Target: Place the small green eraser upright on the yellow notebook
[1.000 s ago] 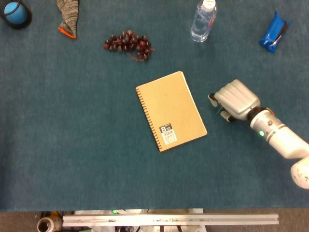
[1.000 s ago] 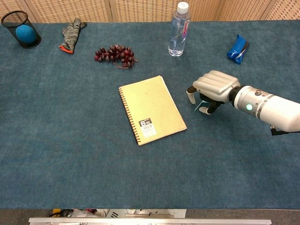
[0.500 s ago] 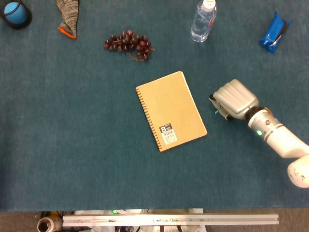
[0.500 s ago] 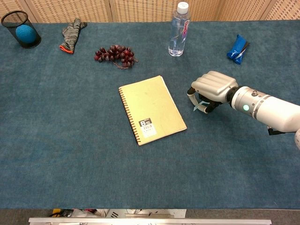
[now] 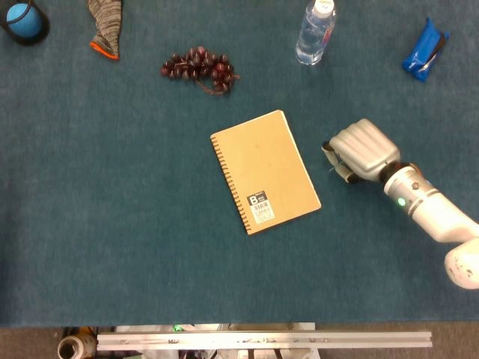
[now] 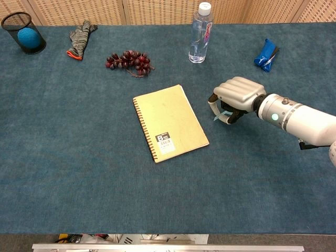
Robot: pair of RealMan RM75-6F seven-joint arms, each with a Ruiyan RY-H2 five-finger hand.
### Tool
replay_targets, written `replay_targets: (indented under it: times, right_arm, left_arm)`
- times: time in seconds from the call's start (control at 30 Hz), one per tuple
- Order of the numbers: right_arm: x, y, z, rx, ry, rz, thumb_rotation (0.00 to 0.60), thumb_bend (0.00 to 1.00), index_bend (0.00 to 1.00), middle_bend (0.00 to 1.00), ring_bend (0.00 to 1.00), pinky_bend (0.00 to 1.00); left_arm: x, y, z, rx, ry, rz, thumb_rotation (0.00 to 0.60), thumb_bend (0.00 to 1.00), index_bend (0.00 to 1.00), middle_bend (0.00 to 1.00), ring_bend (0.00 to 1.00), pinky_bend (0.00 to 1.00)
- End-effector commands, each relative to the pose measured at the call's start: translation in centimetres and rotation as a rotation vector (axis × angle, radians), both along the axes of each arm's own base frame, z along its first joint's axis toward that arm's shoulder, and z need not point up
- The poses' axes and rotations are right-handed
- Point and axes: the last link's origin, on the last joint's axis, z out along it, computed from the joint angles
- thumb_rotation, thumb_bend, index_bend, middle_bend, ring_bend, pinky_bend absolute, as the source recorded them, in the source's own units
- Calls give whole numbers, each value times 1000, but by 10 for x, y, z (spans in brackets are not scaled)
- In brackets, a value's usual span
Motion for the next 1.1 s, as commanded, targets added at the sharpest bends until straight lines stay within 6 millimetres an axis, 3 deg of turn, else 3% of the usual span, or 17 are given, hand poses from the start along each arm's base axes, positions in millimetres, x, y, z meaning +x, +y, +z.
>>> replay_targets:
  times: [0.03, 0.27, 0.53, 0.8, 1.1]
  right_arm:
    - [10, -3, 10, 23, -148, -111, 600, 393, 626, 973, 1000, 1000]
    - [21, -5, 7, 130, -351, -313, 600, 407, 633, 979, 1000, 1000]
    - [35, -9, -16, 205, -511, -472, 600, 407, 633, 984, 1000, 1000]
    - [47, -9, -44, 231, -554, -514, 600, 408, 633, 1000, 1000, 1000]
    - [59, -14, -54, 211, -552, -494, 600, 405, 633, 1000, 1000, 1000]
  left_arm:
    - [0, 0, 0, -3, 0, -1, 600, 313, 200, 248, 200, 193]
    - [4, -1, -2, -9, -7, -15, 600, 313, 200, 248, 200, 193]
    - [4, -6, 0, -2, -9, -12, 600, 313, 200, 248, 200, 193]
    - [4, -9, 1, -4, -18, -14, 600, 313, 200, 248, 200, 193]
    - [1, -10, 4, -2, -26, -12, 600, 313, 200, 248, 200, 193]
